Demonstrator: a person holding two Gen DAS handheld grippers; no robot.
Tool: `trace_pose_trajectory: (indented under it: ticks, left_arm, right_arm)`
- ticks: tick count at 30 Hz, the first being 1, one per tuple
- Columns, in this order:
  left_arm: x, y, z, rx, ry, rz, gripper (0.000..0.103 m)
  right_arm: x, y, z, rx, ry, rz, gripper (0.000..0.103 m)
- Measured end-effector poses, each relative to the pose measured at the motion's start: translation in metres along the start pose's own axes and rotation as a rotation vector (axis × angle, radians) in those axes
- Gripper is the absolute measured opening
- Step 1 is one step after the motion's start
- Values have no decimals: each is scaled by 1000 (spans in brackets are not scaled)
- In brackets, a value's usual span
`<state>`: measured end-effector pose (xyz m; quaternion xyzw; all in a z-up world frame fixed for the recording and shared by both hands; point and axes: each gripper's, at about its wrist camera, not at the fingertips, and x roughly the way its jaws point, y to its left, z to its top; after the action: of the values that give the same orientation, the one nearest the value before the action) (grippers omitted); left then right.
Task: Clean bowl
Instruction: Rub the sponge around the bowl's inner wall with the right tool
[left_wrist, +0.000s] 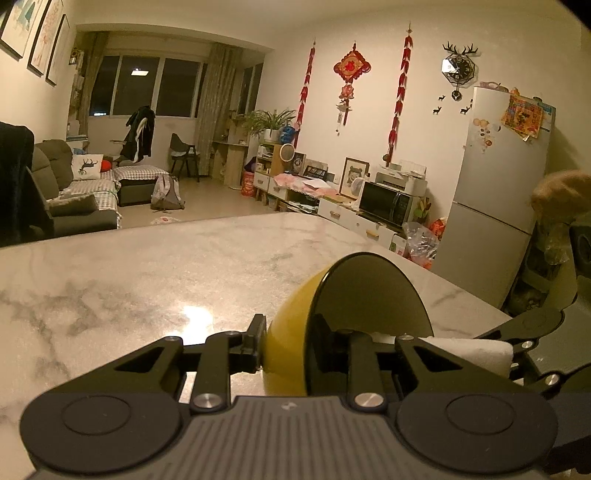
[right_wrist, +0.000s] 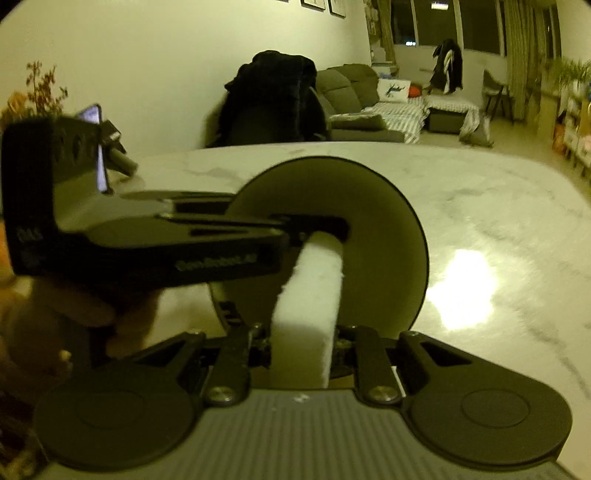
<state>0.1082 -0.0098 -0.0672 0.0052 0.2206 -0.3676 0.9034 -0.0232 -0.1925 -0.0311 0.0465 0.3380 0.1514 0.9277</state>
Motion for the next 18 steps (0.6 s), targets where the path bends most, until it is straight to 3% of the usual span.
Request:
trace_pose_trajectory:
  ticks: [3, 11, 18]
  left_arm:
    - [0, -1, 0, 3, 1, 2, 26]
    - [0, -1, 1, 6, 5, 1, 27]
    - [-2, -1, -1, 7, 4, 2, 27]
  right_arm:
    - [1, -1, 0, 12, 3, 1, 19]
    - [-1, 0, 4, -35, -21, -95, 20]
    - [-6, -2, 2, -33, -32, -85, 22]
